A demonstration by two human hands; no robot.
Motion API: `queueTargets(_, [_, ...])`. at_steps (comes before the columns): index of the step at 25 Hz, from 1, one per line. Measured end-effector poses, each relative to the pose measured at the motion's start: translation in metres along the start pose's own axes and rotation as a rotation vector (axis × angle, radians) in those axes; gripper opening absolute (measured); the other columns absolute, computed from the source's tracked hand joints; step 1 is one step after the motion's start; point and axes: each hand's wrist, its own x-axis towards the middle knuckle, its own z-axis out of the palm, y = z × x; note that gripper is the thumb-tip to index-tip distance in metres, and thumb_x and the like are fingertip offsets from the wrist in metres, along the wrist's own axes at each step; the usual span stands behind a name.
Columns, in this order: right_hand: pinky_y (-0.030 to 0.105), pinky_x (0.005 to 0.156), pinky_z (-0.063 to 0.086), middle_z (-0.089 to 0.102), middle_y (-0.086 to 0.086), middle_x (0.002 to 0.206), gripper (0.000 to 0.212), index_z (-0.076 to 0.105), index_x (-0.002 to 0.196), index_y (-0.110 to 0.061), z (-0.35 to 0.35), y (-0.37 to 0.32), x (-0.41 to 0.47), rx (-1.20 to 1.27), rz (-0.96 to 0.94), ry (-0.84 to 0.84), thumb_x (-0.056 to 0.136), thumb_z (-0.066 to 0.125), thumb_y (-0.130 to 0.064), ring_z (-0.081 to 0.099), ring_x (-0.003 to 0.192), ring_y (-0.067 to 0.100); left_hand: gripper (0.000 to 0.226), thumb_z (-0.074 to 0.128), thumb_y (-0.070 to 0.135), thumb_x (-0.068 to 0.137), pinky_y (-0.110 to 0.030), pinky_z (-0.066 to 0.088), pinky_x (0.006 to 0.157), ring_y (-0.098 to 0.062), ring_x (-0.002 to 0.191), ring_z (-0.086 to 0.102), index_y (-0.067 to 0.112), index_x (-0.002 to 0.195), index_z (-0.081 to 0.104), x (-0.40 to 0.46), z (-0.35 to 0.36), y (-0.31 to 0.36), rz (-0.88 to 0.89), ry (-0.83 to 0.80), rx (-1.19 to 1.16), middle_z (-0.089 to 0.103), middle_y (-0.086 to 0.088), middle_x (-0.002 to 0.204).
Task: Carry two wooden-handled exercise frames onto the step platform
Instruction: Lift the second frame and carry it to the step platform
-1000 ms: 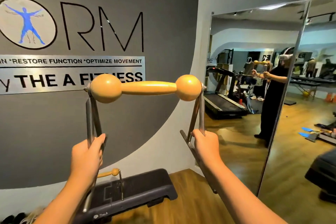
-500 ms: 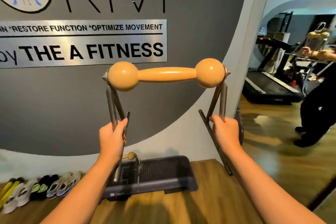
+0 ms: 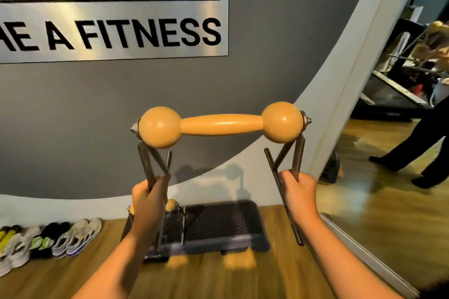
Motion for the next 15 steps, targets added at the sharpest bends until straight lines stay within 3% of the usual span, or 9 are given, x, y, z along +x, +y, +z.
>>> queueTargets(4, [0.033,0.054,0.043,0.047,-0.003,0.050,0.034,0.057,0.062,-0.013,0.053,0.049,0.065,-0.020,0.081,0.021,0.096,0.063,-0.017,0.049,0.049,0.008,0.055,0.063,0.053,0.099,-0.029,0.022,0.043,-0.018,0.043,0.029,0.016,0.062,0.046,0.073,0.021,-0.041,-0.149,-0.110,-0.020,0.031,-0.008,0.052])
queueTargets(7, [0.034,0.052,0.041,0.046,0.003,0.053,0.035,0.055,0.062,-0.013,0.084,0.092,0.102,-0.028,0.125,0.054,0.096,0.063,-0.013,0.047,0.050,0.014,0.046,0.066,0.051,0.086,-0.029,0.024,0.046,-0.012,0.042,0.033,0.015,0.063,0.048,0.110,0.042,-0.079,-0.305,-0.026,-0.077,0.036,-0.003,0.050])
queueTargets(10, [0.033,0.054,0.039,0.044,0.005,0.054,0.035,0.052,0.060,-0.011,0.106,0.140,0.136,-0.025,0.178,0.078,0.094,0.062,-0.004,0.044,0.049,0.012,0.050,0.066,0.057,0.086,-0.026,0.033,0.046,-0.012,0.047,0.036,0.013,0.068,0.049,0.133,0.059,-0.132,-0.341,-0.017,-0.024,0.038,-0.003,0.054])
queueTargets(15, [0.038,0.059,0.035,0.042,0.010,0.056,0.037,0.051,0.059,-0.008,0.139,0.240,0.198,-0.015,0.255,0.029,0.094,0.060,-0.002,0.041,0.057,0.023,0.058,0.066,0.058,0.083,-0.040,0.030,0.065,-0.024,0.061,0.033,0.005,0.070,0.048,0.175,0.095,-0.234,-0.398,-0.023,-0.023,0.035,-0.013,0.064])
